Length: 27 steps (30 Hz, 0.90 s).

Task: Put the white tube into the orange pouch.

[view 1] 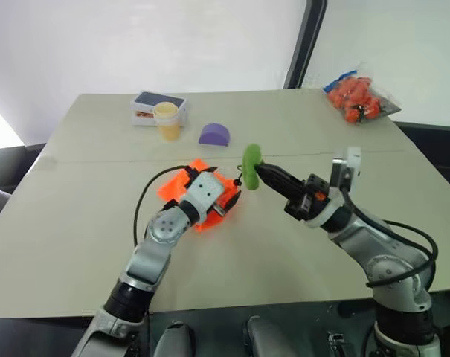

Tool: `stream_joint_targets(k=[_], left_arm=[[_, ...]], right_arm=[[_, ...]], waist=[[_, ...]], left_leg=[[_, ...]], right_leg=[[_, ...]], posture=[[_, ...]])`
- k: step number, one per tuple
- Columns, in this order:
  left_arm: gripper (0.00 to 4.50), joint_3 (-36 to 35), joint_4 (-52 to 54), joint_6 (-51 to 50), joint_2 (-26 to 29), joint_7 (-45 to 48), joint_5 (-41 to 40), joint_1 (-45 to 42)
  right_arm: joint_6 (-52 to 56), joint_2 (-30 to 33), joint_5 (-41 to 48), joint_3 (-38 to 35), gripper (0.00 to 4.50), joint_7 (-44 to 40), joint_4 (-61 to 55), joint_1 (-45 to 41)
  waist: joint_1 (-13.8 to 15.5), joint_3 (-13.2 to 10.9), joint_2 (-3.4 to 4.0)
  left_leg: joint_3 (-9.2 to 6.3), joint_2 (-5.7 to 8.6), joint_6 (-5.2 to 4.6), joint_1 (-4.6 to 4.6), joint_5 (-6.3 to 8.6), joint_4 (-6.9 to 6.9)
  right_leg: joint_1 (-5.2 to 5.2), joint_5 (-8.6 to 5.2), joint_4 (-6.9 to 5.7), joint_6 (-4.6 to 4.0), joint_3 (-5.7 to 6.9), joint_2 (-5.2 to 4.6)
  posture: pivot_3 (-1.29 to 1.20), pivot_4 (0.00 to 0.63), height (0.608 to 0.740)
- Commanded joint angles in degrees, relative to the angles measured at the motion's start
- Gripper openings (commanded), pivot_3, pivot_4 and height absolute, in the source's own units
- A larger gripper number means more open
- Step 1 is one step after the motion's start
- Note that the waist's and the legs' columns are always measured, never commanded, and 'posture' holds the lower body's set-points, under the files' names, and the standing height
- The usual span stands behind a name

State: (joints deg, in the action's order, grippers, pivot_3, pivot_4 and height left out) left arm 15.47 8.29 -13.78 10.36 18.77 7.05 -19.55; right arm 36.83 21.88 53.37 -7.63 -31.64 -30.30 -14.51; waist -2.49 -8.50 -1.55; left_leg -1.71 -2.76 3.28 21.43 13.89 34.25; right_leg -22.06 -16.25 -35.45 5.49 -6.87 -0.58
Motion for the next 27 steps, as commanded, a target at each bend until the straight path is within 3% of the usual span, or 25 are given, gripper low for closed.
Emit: stream_joint_targets(k=[1, 7, 19, 22, 27], left_arm=[[4.44, 1.4, 1.0, -1.1, -3.7, -3.2, 1.2, -0.6], [4.44, 1.2, -0.6, -2.0, -7.4, -2.2, -1.1, -0.8], [4.44, 1.4, -2.3, -2.2, -8.7, -2.4, -1.5, -1.1], [3.57, 1.2, -2.5, -2.1, -8.8, -2.5, -1.6, -1.0], [1.03, 1.5, -3.0, -2.7, -8.7, -2.3, -1.5, -1.2]], right_arm=[[0.1, 1.0, 1.9, -0.6, 0.00, -0.9, 0.1, -1.7], [1.0, 2.1, 3.1, -0.8, 0.00, -1.0, 0.8, -2.9], [1.8, 3.7, 4.4, -1.4, 0.00, -0.4, 0.1, -2.6], [1.7, 3.8, 4.4, -1.3, 0.00, -0.2, 0.0, -2.7], [1.6, 3.9, 4.5, -1.4, 0.00, -0.1, 0.0, -2.8]], waist=[[0.0, 0.0, 0.01], [-0.1, 0.0, 0.01], [0.0, 0.0, 0.02], [0.0, 0.0, 0.02], [0.0, 0.0, 0.02]], left_leg=[[0.00, 0.00, 0.00, 0.00, 0.00, -0.02], [-0.01, 0.00, 0.00, 0.03, 0.00, -0.08], [-0.01, 0.02, -0.01, 0.03, 0.00, -0.07], [-0.01, 0.01, -0.01, 0.03, 0.00, -0.10], [-0.01, 0.01, -0.01, 0.03, 0.00, -0.08]], right_leg=[[0.00, 0.00, 0.00, 0.01, 0.01, 0.01], [-0.04, -0.01, 0.01, 0.06, 0.01, 0.02], [-0.03, -0.01, 0.06, 0.05, 0.01, 0.02], [-0.04, -0.01, 0.06, 0.05, 0.01, 0.02], [-0.03, -0.01, 0.06, 0.05, 0.01, 0.02]], posture=[[0.00, 0.150, 0.723], [0.00, 0.150, 0.723], [0.00, 0.150, 0.723], [0.00, 0.150, 0.723], [0.00, 0.150, 0.723]])
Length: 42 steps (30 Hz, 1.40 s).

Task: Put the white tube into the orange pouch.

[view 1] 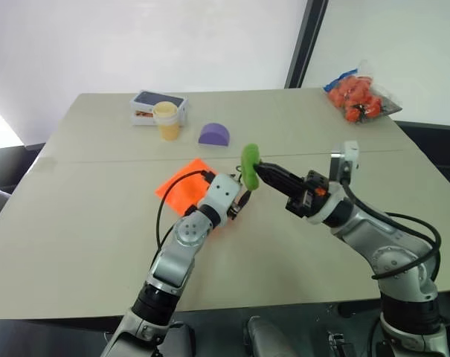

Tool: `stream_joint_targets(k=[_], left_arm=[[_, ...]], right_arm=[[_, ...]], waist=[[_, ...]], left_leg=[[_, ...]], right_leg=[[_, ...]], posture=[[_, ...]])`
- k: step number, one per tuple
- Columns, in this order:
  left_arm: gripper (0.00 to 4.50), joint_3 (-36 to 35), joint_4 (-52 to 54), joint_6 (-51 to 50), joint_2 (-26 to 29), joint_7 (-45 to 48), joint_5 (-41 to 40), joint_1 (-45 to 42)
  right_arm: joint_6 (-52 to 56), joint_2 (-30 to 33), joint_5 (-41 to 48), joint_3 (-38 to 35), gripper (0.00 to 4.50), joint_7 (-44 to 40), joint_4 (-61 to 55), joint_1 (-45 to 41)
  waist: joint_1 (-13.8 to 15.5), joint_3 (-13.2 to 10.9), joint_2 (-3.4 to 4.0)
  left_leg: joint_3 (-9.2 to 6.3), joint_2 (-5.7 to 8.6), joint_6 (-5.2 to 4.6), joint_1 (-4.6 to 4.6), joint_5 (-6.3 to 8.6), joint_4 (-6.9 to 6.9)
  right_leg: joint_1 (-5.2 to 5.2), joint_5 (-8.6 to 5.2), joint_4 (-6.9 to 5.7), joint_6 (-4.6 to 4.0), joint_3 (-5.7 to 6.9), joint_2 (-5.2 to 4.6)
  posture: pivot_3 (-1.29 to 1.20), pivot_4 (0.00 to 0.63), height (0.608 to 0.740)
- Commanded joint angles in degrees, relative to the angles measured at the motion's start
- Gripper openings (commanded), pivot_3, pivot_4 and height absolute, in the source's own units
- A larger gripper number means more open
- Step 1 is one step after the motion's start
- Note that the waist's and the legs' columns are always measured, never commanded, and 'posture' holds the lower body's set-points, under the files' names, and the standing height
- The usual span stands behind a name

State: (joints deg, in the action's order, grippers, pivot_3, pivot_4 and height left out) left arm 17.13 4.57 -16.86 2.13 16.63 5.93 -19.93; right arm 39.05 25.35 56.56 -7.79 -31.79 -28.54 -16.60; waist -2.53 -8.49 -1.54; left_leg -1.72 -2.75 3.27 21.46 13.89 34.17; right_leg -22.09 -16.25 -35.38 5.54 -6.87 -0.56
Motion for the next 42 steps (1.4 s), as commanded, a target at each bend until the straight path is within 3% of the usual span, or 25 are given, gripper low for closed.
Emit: stream_joint_targets(k=[1, 2, 7, 18, 26, 38, 40, 42], left_arm=[[0.52, -0.2, 0.6, 0.2, -0.4, -0.3, -0.2, -0.9], [0.19, -0.3, 0.4, 0.1, -0.5, -0.6, 0.0, -1.0], [0.19, 0.6, 0.1, -0.7, 0.9, -0.2, 1.4, -1.4], [0.19, 1.7, 7.0, -7.8, 14.2, 11.4, 1.4, 2.7], [0.19, 0.6, 11.2, -12.1, 19.6, 14.7, 0.6, 5.4], [0.19, 1.6, 12.4, -11.5, 20.7, 16.6, -0.5, 5.3], [0.19, 0.1, 13.2, -13.3, 19.4, 17.6, -3.6, 5.4], [1.24, -1.2, 14.6, -13.7, 18.9, 18.5, -5.9, 5.7]], right_arm=[[-0.6, 0.4, 1.4, -1.3, 0.00, 0.1, -1.8, -0.7], [-0.6, 0.4, 1.4, -1.3, 0.00, 0.1, -1.9, -0.8], [-0.8, 0.4, 1.3, -1.6, 0.00, 0.7, -1.9, -0.9], [-6.1, 0.2, -9.4, -3.9, 0.00, 6.6, 7.5, -4.3], [-9.7, -1.5, -15.5, -4.6, 0.00, 9.6, 12.8, -5.8], [-10.2, -2.2, -19.9, -2.0, 0.00, 9.8, 12.9, -5.1], [-9.8, -2.3, -20.5, -1.4, 0.00, 9.7, 12.6, -4.5], [-8.6, -2.3, -19.5, -1.6, 0.26, 9.1, 12.4, -4.0]], waist=[[0.0, 0.0, 0.00], [0.0, 0.0, 0.00], [0.0, 0.0, 0.00], [-0.1, 0.0, 0.04], [0.0, 0.0, 0.07], [-0.1, 0.0, 0.09], [0.0, 0.0, 0.09], [0.0, 0.0, 0.09]], left_leg=[[0.00, 0.00, 0.00, 0.00, 0.00, 0.00], [0.00, 0.00, 0.00, 0.00, 0.00, 0.00], [0.00, 0.00, 0.00, 0.00, 0.00, 0.00], [0.02, -0.01, 0.00, 0.00, 0.00, -0.05], [0.03, -0.03, 0.00, 0.02, 0.00, -0.08], [0.04, -0.03, 0.00, 0.01, 0.00, -0.08], [0.04, -0.03, 0.00, 0.01, 0.00, -0.08], [0.04, -0.03, 0.00, 0.03, 0.00, -0.08]], right_leg=[[0.00, 0.00, 0.00, 0.00, 0.00, 0.00], [0.00, 0.00, 0.00, 0.00, 0.00, 0.00], [-0.01, 0.00, 0.00, 0.00, 0.00, 0.00], [-0.08, 0.00, -0.01, -0.02, -0.01, -0.01], [-0.10, 0.00, -0.02, -0.02, -0.01, -0.01], [-0.11, 0.00, -0.03, -0.03, -0.02, -0.01], [-0.11, 0.00, -0.03, -0.03, -0.02, -0.01], [-0.11, 0.00, -0.02, -0.03, -0.02, -0.02]], posture=[[0.00, 0.150, 0.723], [0.00, 0.150, 0.723], [0.00, 0.150, 0.723], [0.00, 0.150, 0.723], [0.00, 0.150, 0.723], [0.00, 0.150, 0.723], [0.00, 0.150, 0.723], [0.00, 0.150, 0.723]])
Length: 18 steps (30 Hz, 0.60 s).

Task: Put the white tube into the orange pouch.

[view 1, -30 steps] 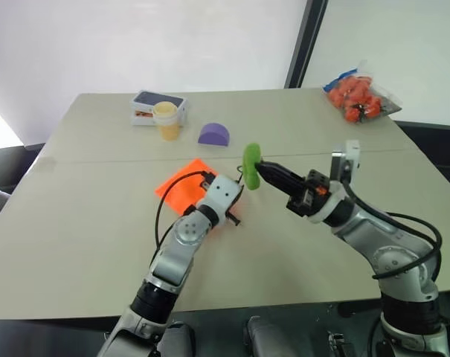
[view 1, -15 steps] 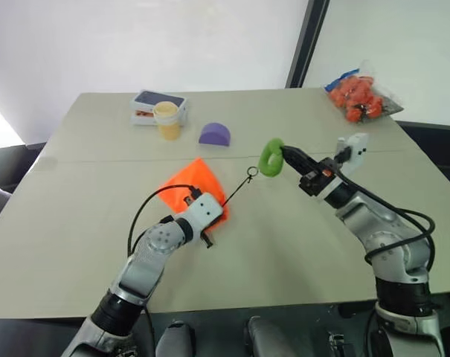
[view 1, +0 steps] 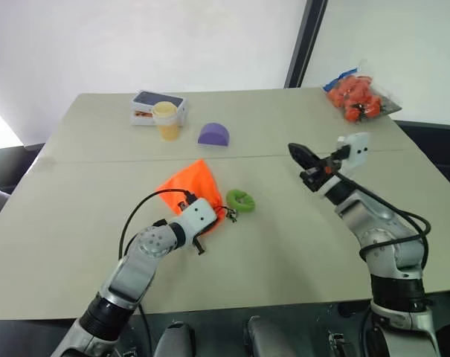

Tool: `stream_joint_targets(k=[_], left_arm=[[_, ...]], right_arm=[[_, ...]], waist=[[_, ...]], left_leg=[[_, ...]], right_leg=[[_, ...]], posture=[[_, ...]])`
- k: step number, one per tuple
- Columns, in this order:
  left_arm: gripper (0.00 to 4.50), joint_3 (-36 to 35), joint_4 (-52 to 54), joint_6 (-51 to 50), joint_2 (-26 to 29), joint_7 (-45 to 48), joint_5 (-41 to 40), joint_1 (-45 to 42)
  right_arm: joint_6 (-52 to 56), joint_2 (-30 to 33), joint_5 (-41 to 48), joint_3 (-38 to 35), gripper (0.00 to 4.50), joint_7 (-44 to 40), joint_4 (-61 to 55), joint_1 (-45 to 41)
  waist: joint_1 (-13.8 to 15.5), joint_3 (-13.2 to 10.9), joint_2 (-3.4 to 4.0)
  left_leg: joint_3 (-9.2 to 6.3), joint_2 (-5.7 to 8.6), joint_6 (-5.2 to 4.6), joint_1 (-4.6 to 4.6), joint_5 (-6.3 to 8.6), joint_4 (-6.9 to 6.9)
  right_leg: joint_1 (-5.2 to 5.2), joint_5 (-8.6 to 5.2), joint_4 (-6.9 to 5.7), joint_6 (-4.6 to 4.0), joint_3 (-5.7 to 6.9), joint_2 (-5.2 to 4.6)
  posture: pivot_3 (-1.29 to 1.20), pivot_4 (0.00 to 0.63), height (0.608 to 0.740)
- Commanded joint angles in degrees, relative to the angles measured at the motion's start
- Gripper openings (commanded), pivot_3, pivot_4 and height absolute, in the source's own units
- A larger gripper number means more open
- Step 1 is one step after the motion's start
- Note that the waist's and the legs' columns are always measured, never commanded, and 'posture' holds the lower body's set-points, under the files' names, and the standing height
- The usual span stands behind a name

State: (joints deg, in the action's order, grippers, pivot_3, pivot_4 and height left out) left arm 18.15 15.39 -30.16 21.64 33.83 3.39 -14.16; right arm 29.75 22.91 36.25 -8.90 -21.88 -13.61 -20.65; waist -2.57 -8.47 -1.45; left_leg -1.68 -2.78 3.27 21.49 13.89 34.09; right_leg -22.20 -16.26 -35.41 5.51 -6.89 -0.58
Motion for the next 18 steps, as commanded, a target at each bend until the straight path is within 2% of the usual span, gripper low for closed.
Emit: stream_joint_targets(k=[1, 2, 5, 9, 13, 18], left_arm=[[1.66, -2.6, 4.1, -0.6, -0.9, 0.9, -3.7, -0.2], [2.13, -3.5, 4.6, -1.1, -1.3, 0.4, -4.3, -0.4], [3.57, -6.4, 7.6, -4.0, -2.3, 0.9, -8.6, -1.0], [3.63, -12.0, 11.3, -9.3, -4.9, -0.4, -15.2, -3.0], [3.63, -19.3, 10.6, -12.4, -6.5, -4.6, -18.7, -5.9], [3.63, -22.7, 5.4, -10.1, -2.0, -8.3, -15.4, -5.4]], right_arm=[[1.5, 0.3, 1.7, -0.6, 0.59, -1.5, -2.8, 0.3], [1.9, 0.5, 2.0, -0.4, 0.85, -2.1, -3.1, 0.6], [2.1, 0.8, 0.5, 0.1, 2.31, -2.1, -3.1, 1.2], [1.3, 2.3, -2.7, 1.9, 4.36, -3.8, -2.7, 3.1], [-0.6, 3.7, -5.1, 2.6, 4.36, -6.7, -1.9, 5.9], [-3.9, 6.8, -7.5, 2.4, 4.36, -12.1, -0.9, 9.4]], waist=[[0.0, 0.0, 0.00], [0.0, 0.0, 0.00], [0.0, 0.0, 0.00], [0.0, 0.0, 0.00], [0.0, 0.0, -0.01], [-0.1, 0.0, 0.00]], left_leg=[[0.00, 0.00, 0.00, 0.00, 0.00, 0.00], [0.00, 0.00, 0.00, 0.00, 0.00, 0.00], [-0.01, -0.01, 0.00, -0.01, 0.00, 0.00], [0.00, 0.00, 0.00, -0.01, 0.00, 0.04], [-0.01, 0.00, 0.00, -0.03, 0.00, 0.05], [-0.01, 0.00, 0.00, -0.06, 0.00, 0.04]], right_leg=[[0.00, 0.00, 0.00, 0.00, 0.00, 0.00], [0.00, 0.00, 0.00, 0.00, 0.00, 0.00], [0.01, 0.00, -0.01, 0.00, 0.01, 0.00], [0.01, 0.00, -0.02, 0.01, 0.01, 0.00], [0.04, 0.00, -0.02, 0.02, 0.01, 0.01], [0.04, 0.01, -0.02, 0.04, 0.01, 0.03]], posture=[[0.00, 0.150, 0.723], [0.00, 0.150, 0.723], [0.00, 0.150, 0.723], [0.00, 0.150, 0.723], [0.00, 0.150, 0.723], [0.00, 0.150, 0.723]])
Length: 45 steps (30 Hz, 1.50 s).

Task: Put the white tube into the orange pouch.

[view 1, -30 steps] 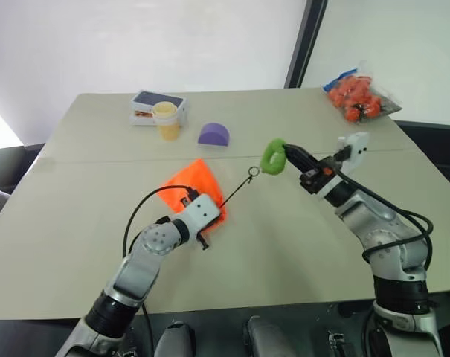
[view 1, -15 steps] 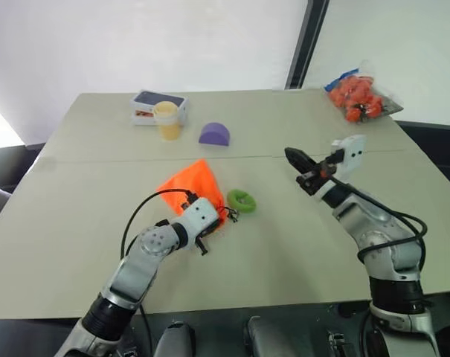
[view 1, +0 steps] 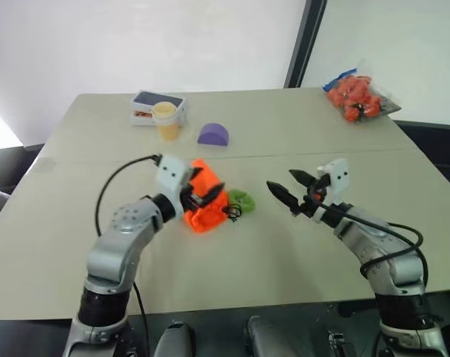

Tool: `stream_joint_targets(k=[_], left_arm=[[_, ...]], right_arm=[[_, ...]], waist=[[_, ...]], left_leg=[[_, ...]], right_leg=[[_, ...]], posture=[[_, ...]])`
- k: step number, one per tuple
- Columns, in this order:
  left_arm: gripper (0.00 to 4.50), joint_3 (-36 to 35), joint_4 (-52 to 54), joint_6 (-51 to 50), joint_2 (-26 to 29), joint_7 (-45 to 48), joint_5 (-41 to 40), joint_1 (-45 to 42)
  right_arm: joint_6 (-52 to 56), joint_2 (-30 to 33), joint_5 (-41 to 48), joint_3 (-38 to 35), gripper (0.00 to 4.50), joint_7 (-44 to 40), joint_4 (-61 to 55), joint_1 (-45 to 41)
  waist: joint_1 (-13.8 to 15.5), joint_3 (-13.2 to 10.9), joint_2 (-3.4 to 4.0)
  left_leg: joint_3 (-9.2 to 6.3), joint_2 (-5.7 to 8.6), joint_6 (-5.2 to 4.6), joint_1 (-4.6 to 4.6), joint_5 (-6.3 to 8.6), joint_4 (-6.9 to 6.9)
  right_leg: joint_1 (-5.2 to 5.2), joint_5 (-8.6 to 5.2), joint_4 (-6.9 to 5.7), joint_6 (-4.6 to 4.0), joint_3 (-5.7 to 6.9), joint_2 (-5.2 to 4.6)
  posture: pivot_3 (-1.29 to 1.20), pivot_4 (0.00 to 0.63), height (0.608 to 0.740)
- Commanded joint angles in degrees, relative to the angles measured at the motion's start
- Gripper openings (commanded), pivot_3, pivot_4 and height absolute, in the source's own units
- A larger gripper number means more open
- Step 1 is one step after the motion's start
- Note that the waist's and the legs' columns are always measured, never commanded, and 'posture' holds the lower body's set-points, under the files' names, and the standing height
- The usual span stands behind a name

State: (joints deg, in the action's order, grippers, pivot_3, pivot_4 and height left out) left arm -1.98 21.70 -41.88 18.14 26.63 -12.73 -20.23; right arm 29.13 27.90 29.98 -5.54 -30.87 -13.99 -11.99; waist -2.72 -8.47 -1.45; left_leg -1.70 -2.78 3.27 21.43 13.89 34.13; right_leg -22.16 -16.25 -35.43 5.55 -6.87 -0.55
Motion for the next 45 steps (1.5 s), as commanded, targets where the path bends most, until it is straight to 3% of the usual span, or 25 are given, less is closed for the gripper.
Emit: stream_joint_targets(k=[1, 10, 17, 21, 24, 27, 34, 41, 43, 45], left_arm=[[3.63, -3.9, -1.2, 2.2, 2.2, -0.6, -0.3, 1.3], [3.63, -13.7, -9.0, 8.3, 10.7, 6.9, -6.0, 8.3], [3.63, -14.0, -10.4, 11.0, 13.5, 8.2, -6.1, 11.1], [3.63, -11.6, -9.1, 11.4, 13.5, 9.7, -6.8, 11.4], [3.63, -9.8, -8.9, 12.1, 13.2, 10.8, -6.9, 11.0], [3.63, -7.5, -8.9, 13.7, 13.6, 11.8, -6.0, 10.7], [3.63, -5.5, -7.5, 14.6, 14.2, 13.4, -6.5, 10.9], [3.63, -5.3, -5.4, 14.3, 14.4, 13.5, -6.5, 12.9], [3.63, -5.1, -5.2, 14.3, 14.4, 13.4, -6.4, 13.2], [3.63, -4.9, -5.2, 14.3, 14.4, 13.4, -6.3, 13.1]], right_arm=[[-4.0, 2.6, -1.6, -1.1, 4.36, -4.4, -0.2, 1.6], [-7.8, 6.6, -0.5, -3.9, 4.36, -13.3, 2.0, 7.1], [-8.0, 6.5, -1.7, -3.5, 4.36, -15.4, 2.8, 7.2], [-7.7, 4.8, -4.7, 1.3, 4.36, -13.8, 1.6, 5.0], [-7.1, 0.7, -13.3, 5.9, 4.36, -4.5, 7.9, -0.9], [-2.7, -4.4, -13.5, 5.7, 4.36, 1.0, 11.7, -6.2], [5.8, -10.2, -12.1, 7.3, 4.36, 2.6, 14.3, -12.3], [9.1, -10.4, -15.0, 12.8, 4.36, 1.1, 17.4, -13.3], [8.5, -9.5, -17.0, 14.5, 3.87, 1.1, 18.1, -13.0], [8.0, -9.1, -18.3, 15.1, 3.06, 1.4, 18.7, -12.9]], waist=[[0.0, 0.0, -0.01], [0.0, 0.0, -0.09], [0.2, -0.1, -0.15], [0.1, -0.1, -0.15], [-0.1, -0.1, -0.14], [-0.3, -0.1, -0.11], [0.1, -0.1, -0.12], [0.0, 0.0, -0.08], [0.0, 0.0, -0.12], [0.0, 0.0, -0.12]], left_leg=[[0.00, 0.00, 0.00, 0.00, 0.00, 0.00], [0.01, -0.01, 0.00, -0.03, 0.00, -0.02], [0.03, 0.00, 0.01, -0.04, 0.00, 0.06], [0.04, -0.01, 0.01, -0.01, 0.00, 0.02], [0.04, -0.04, 0.01, -0.03, 0.00, -0.01], [0.04, -0.04, 0.03, -0.02, -0.01, 0.00], [0.04, -0.03, 0.04, 0.06, -0.01, -0.05], [0.05, -0.04, 0.03, 0.01, -0.01, -0.05], [0.05, -0.04, 0.03, -0.01, -0.01, -0.04], [0.05, -0.04, 0.03, -0.02, -0.01, -0.03]], right_leg=[[0.00, 0.00, 0.01, 0.00, 0.00, 0.00], [-0.01, -0.02, 0.01, -0.03, 0.00, -0.01], [-0.03, -0.02, 0.11, -0.08, 0.00, -0.07], [0.01, -0.01, 0.10, -0.09, 0.00, -0.07], [-0.02, 0.02, 0.04, -0.12, 0.00, -0.02], [-0.05, 0.07, 0.01, -0.19, -0.01, -0.02], [-0.06, 0.02, 0.07, -0.11, 0.00, -0.04], [-0.06, 0.03, 0.01, -0.12, 0.00, -0.04], [-0.05, 0.03, 0.00, -0.12, 0.00, -0.03], [-0.04, 0.03, 0.00, -0.12, 0.00, -0.04]], posture=[[0.00, 0.150, 0.723], [0.00, 0.150, 0.723], [0.00, 0.150, 0.723], [0.00, 0.150, 0.723], [0.00, 0.150, 0.723], [0.00, 0.150, 0.723], [0.00, 0.150, 0.723], [0.00, 0.150, 0.723], [0.00, 0.150, 0.723], [0.00, 0.150, 0.723]])
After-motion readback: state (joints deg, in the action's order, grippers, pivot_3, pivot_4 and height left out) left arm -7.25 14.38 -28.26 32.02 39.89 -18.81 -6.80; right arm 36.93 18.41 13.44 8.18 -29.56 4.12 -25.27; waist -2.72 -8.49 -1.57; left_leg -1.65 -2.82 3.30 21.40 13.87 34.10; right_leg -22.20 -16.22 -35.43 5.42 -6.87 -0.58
